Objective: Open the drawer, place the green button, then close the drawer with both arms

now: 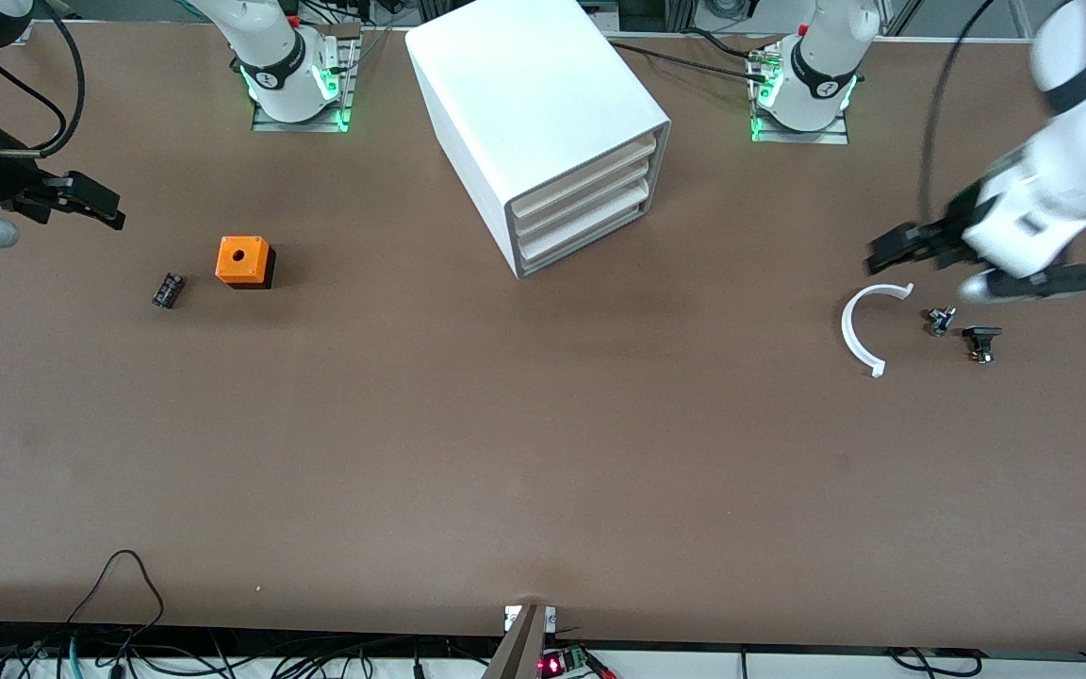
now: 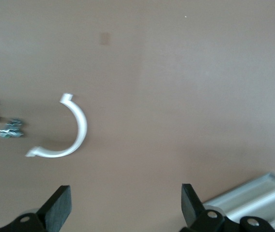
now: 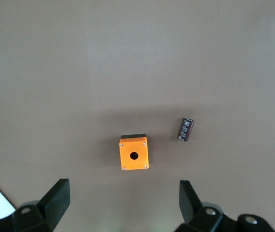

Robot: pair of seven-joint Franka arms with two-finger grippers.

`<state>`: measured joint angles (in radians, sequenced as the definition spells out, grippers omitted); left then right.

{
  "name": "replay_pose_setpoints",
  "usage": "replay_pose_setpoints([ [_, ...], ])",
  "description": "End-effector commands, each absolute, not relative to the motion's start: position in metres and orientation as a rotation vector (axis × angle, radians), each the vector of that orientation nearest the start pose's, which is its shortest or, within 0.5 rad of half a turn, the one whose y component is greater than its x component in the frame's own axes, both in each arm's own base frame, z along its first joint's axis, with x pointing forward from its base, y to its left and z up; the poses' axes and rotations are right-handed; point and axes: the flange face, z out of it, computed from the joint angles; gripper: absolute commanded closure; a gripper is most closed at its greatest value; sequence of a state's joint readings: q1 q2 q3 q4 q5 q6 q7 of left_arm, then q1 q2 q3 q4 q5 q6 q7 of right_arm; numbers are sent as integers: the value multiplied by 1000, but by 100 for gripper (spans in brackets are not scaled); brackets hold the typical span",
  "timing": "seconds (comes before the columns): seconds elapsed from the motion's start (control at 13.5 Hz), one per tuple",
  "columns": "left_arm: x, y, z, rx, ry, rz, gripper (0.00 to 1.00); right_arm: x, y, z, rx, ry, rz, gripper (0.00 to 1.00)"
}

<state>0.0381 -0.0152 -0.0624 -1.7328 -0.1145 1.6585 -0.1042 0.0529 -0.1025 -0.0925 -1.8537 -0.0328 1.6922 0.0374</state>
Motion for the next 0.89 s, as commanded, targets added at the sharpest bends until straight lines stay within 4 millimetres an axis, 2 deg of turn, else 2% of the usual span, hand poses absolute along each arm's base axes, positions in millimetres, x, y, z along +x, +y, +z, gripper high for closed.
replay_pose_setpoints([
  [0.0,542,-1,603,-3180,38,114,0,518,-25,559,-3179,95,52,0],
  [0.07,538,2,608,-3154,43,111,0,518,-24,559,-3180,92,52,0],
  [0.22,539,-4,605,-3151,56,133,0,518,-25,561,-3181,94,47,0],
  [0.81,539,-5,605,-3151,68,128,0,517,-26,562,-3181,78,50,0],
])
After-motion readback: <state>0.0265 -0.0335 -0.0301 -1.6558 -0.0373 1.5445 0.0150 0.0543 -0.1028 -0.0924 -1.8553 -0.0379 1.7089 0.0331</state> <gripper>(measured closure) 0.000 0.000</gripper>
